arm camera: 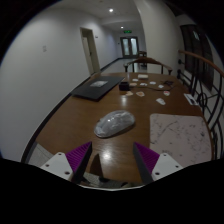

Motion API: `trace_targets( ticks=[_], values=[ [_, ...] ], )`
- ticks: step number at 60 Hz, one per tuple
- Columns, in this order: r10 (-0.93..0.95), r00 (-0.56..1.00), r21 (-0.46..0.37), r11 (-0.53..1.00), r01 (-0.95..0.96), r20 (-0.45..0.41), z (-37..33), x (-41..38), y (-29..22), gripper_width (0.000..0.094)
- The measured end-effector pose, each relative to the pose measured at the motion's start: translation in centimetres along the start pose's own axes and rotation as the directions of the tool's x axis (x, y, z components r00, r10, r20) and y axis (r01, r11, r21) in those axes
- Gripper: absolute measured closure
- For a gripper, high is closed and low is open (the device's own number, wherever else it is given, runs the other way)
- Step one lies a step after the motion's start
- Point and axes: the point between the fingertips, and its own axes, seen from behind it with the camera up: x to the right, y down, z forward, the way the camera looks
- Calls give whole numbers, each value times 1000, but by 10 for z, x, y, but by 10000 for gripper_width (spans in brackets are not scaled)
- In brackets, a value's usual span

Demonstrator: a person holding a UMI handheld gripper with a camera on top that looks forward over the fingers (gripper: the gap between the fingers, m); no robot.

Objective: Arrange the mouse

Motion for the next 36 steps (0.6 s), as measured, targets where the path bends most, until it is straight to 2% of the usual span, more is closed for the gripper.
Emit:
trace_targets(
  ticks=[14,27,29,33,34,36],
  values=[
    [-92,995,14,996,93,-31,52,32,-16,77],
    [-92,989,-9,996,92,-116,84,49,-31,96],
    [-86,989,-12,996,85,-117,86,51,-31,134],
    [-77,993,-13,997,76,-94,83,60,-15,441],
    [-68,994,-13,998,67,-88,83,62,-13,441],
    [-76,994,-7,997,76,-83,81,68,-9,499]
  ],
)
